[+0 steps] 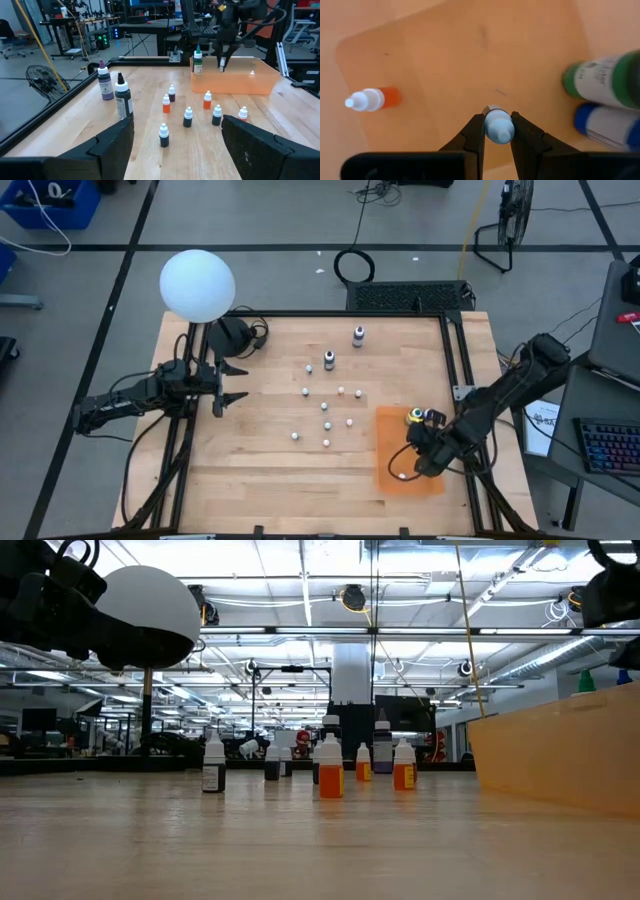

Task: Pick & Place food coloring
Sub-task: Put the small green food coloring bottle into the orange bin

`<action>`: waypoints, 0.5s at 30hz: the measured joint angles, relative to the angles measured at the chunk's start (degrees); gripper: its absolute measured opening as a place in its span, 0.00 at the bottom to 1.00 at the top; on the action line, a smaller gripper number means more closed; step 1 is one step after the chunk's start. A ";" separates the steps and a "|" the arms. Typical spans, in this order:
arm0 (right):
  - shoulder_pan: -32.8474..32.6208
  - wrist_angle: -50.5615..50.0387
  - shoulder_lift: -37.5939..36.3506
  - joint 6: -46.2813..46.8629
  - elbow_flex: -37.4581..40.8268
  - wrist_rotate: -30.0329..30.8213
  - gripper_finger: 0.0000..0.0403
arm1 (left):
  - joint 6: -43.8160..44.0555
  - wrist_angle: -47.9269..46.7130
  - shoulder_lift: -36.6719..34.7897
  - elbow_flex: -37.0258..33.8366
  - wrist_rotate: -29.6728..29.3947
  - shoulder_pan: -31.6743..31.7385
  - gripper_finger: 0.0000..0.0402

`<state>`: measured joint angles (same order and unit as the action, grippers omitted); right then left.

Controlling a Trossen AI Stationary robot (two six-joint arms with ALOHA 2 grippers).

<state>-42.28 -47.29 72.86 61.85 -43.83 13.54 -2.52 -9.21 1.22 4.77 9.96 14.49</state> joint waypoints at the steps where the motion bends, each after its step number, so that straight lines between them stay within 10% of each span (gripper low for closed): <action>1: 0.28 0.36 0.00 -0.41 0.63 0.11 0.14 | -0.01 0.01 0.00 -0.01 0.00 -0.01 0.74; 15: 2.90 3.98 0.00 -0.79 6.40 -0.26 0.14 | -0.02 0.00 0.02 0.00 0.00 -0.01 0.74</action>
<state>-39.38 -43.31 72.86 61.06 -37.43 13.28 -2.54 -9.21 1.23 4.77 9.96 14.48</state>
